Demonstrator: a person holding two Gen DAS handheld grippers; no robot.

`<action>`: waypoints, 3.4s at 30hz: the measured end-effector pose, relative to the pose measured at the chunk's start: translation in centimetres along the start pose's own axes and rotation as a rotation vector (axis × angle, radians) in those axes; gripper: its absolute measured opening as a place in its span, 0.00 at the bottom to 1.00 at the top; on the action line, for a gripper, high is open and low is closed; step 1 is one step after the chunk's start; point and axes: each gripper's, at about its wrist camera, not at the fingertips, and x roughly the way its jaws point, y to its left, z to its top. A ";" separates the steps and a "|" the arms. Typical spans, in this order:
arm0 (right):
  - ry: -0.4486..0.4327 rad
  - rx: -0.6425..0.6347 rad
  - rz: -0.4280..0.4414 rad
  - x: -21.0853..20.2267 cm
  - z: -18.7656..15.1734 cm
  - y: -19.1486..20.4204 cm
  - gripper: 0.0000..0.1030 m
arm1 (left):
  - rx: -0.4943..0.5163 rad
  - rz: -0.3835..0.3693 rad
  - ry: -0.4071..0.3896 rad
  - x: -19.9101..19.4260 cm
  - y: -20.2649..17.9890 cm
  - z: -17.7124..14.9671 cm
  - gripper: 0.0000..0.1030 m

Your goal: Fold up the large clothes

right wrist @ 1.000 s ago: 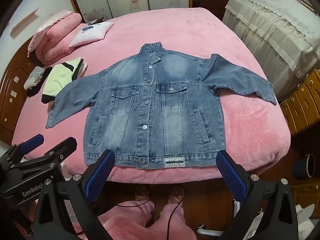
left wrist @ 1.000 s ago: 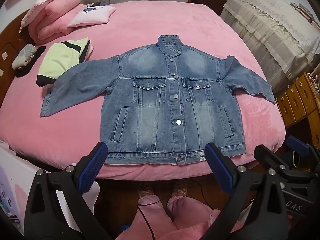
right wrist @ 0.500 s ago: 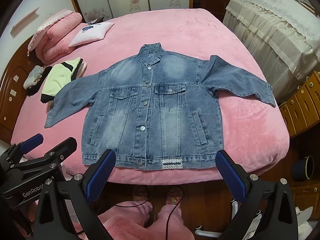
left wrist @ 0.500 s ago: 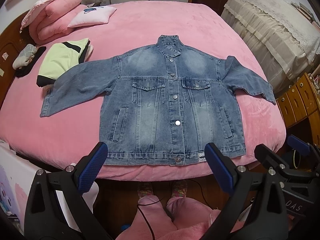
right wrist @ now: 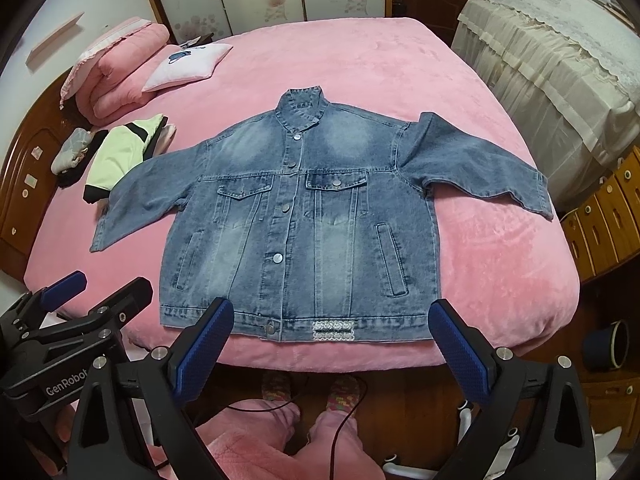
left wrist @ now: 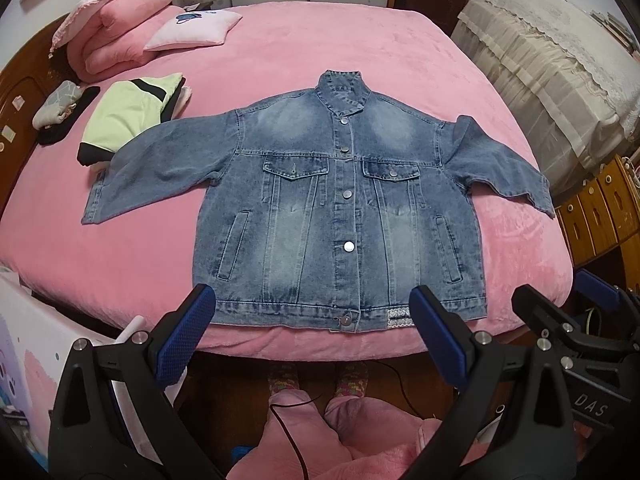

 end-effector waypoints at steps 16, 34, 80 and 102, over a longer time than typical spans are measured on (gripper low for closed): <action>0.012 -0.061 0.066 1.8 1.1 -3.2 0.94 | -0.094 0.009 0.005 0.1 -1.7 -1.4 0.94; 0.083 -0.259 -0.021 9.8 0.9 5.5 0.94 | -0.422 -0.112 0.279 9.3 9.6 -2.8 0.94; 0.462 -0.306 -0.039 38.4 3.8 33.2 0.94 | -1.280 0.089 -0.249 35.8 70.2 1.1 0.09; 0.134 -0.055 0.045 34.4 13.9 11.6 0.94 | -0.516 -0.152 -0.599 23.5 30.4 25.1 0.08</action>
